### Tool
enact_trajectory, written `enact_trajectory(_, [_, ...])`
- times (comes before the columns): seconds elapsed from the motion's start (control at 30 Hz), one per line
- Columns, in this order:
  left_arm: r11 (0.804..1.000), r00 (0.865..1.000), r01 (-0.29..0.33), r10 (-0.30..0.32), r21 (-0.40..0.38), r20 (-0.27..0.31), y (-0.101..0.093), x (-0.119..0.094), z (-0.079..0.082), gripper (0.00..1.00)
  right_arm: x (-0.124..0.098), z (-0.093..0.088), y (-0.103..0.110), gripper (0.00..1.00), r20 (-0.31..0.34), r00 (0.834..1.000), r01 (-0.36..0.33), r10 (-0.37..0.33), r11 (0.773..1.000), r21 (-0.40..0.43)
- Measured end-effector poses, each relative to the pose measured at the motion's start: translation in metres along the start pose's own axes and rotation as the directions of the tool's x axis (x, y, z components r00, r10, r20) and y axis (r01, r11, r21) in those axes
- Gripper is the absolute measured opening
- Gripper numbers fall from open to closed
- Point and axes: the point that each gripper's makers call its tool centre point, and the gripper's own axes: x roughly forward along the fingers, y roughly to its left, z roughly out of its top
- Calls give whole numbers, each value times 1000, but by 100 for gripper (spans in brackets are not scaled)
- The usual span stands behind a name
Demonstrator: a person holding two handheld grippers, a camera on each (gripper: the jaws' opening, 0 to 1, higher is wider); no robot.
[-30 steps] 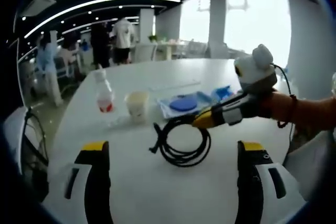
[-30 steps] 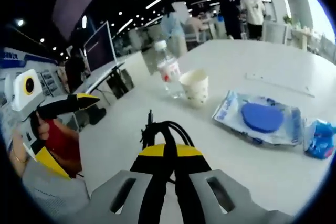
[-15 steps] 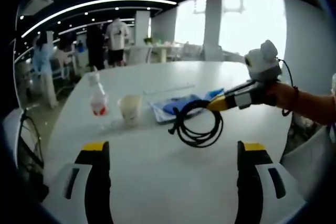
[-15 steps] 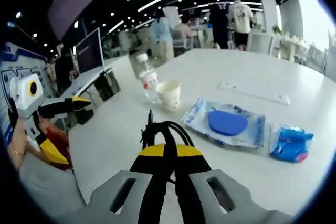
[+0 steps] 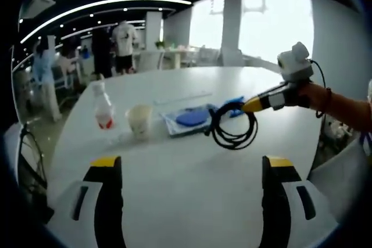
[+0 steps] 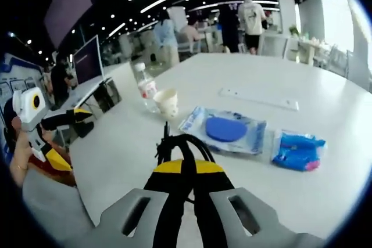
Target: Arrange the tabletop items into an orderly group along one side of the table until the central work area is clear of visible clutter.
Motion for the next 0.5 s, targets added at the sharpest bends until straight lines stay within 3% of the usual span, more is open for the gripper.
enact_trajectory(0.5, [1000,1000,13,-13,3,-12,-3,2,-2,97,-17,-14,-33,4,-46,998,35,-33,999,36])
